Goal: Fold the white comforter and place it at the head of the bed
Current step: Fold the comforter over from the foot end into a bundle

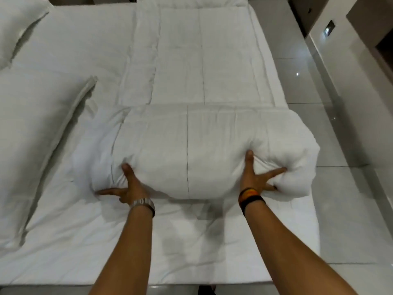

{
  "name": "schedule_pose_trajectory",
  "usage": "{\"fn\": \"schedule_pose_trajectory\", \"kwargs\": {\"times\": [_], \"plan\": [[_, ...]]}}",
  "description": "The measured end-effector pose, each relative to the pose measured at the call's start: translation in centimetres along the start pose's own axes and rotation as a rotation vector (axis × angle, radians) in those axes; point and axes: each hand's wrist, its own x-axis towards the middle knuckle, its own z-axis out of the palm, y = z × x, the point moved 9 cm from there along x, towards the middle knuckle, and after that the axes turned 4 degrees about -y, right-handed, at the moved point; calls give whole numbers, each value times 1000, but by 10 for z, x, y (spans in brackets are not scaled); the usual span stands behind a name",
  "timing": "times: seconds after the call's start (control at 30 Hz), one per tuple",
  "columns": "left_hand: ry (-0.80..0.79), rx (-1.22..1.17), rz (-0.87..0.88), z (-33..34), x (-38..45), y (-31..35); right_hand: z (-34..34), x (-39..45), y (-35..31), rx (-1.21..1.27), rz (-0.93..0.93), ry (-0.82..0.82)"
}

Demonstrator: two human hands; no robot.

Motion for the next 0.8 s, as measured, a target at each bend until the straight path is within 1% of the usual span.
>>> {"fn": "schedule_pose_trajectory", "kwargs": {"times": [0.1,0.17,0.3,0.37,0.43,0.5,0.57,0.67,0.7,0.73,0.77,0.8], "plan": [[36,-17,55,16,21,11,9,19,-6,-66,63,89],[24,1,18,21,34,3,10,28,-5,-35,42,119],[-2,-25,12,15,38,-5,5,28,0,78,-40,56],[1,-48,22,-1,30,-5,-10,16,3,122,-93,16],[7,-60,42,-19,15,-1,-30,3,8,146,-124,18],[0,-97,83,-48,-11,5,-57,-23,14,171,-133,7],[-9,-112,78,-83,-37,9,-86,-49,26,173,-122,0],[2,-76,20,-160,-85,-3,-145,-104,58,151,-131,-24],[-2,-55,-19,-184,-101,-11,-165,-120,71,124,-122,-18],[-7,-87,-78,-213,-119,-22,-188,-140,86,92,-106,-9],[-15,-231,-134,-237,-130,-34,-209,-159,99,65,-92,-5],[-4,-466,-217,-252,-137,-47,-228,-176,111,48,-80,-4]]}}
